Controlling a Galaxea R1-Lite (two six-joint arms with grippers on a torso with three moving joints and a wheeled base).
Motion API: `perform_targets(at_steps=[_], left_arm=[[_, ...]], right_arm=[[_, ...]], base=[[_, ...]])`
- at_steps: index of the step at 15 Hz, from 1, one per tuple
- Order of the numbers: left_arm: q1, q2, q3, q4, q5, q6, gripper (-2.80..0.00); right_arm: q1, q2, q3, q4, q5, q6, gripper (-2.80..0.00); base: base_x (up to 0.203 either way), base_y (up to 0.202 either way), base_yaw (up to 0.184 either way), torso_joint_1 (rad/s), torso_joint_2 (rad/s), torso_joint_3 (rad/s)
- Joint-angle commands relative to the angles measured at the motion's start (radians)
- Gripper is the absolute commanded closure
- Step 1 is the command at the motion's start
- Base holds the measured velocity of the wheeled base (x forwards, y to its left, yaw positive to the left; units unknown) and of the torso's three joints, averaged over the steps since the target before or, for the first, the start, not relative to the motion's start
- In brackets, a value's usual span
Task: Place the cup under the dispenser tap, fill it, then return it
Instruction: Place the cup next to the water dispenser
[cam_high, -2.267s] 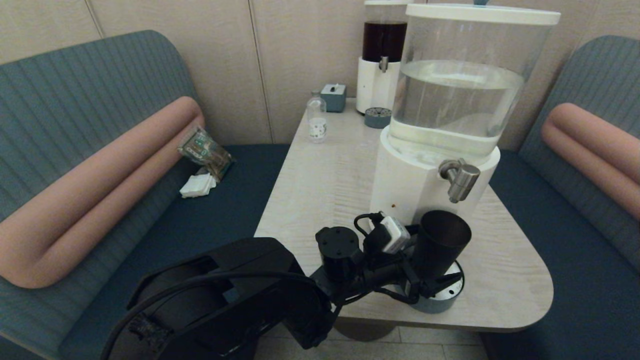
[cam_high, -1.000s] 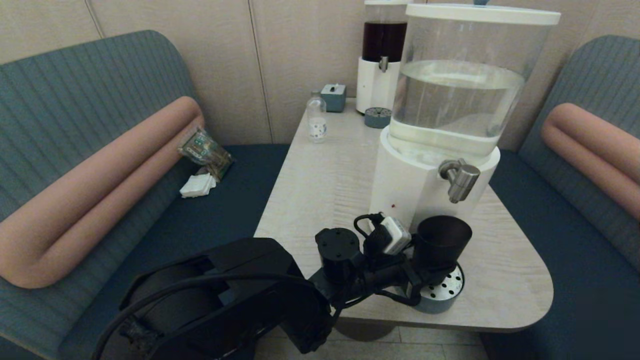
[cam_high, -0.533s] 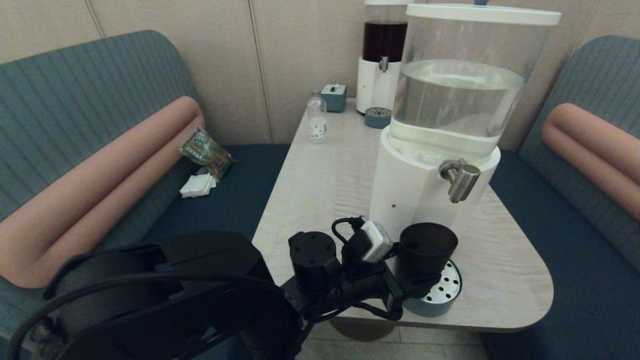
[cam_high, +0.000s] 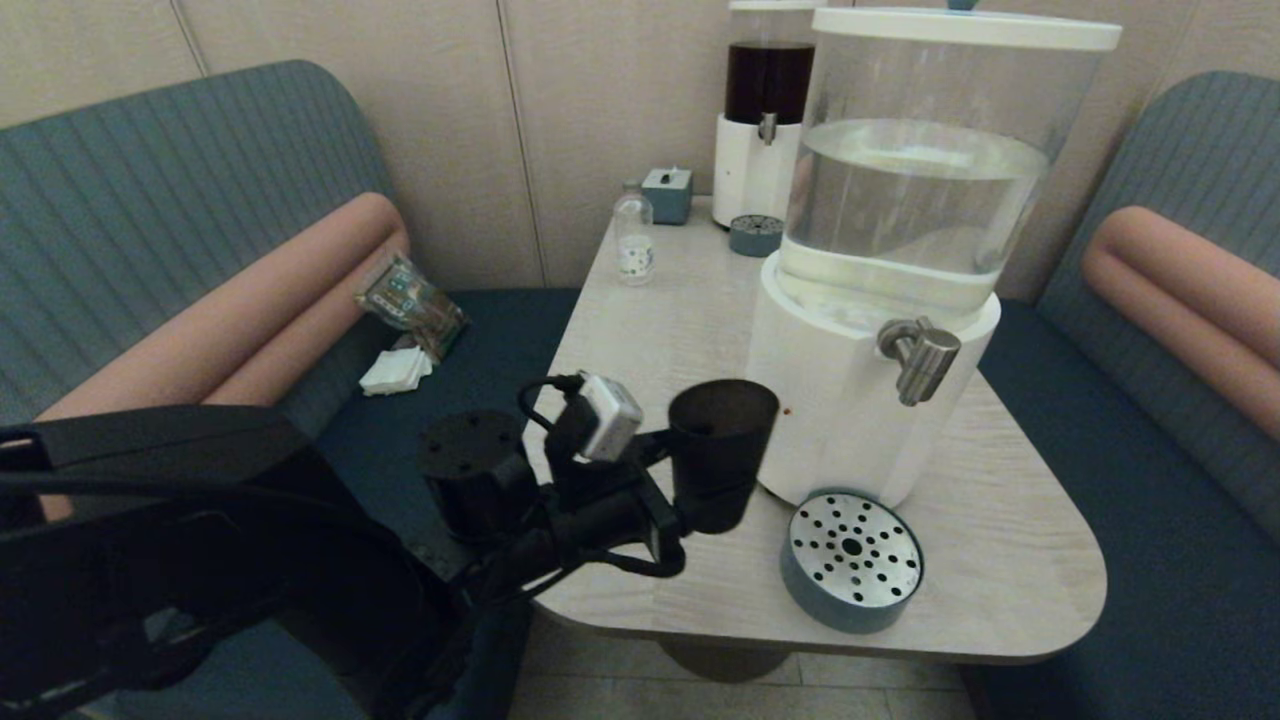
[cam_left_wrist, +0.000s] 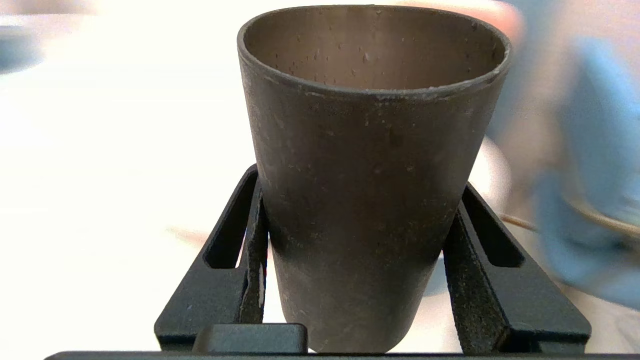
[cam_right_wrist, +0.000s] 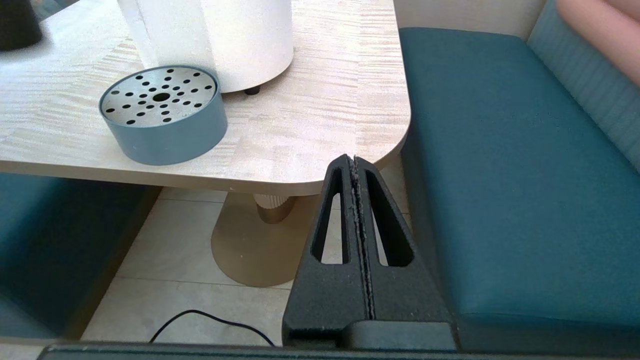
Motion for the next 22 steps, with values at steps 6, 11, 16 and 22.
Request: perform_targets(at_steps=[6, 11, 16, 22], left_arm=[[0.298, 0.009, -0.067, -0.008, -0.026, -0.032, 0.00], [0.325, 0.164, -0.208, -0.008, -0.017, -0.031, 0.00], [0.328, 0.349, -0.389, -0.008, 0.005, -0.031, 0.00], [0.331, 0.422, -0.470, -0.008, 0.026, -0.032, 0.00]], right_arm=[[0.000, 0.002, 0.015, -0.001, 0.000, 0.000, 0.00], [0.000, 0.002, 0.015, -0.001, 0.000, 0.001, 0.00], [0.000, 0.002, 0.015, -0.001, 0.000, 0.000, 0.00], [0.000, 0.002, 0.015, -0.001, 0.000, 0.000, 0.00]], base=[[0.000, 0.000, 0.000, 0.000, 0.00, 0.000], [0.000, 0.000, 0.000, 0.000, 0.00, 0.000], [0.000, 0.000, 0.000, 0.000, 0.00, 0.000], [0.000, 0.000, 0.000, 0.000, 0.00, 0.000]])
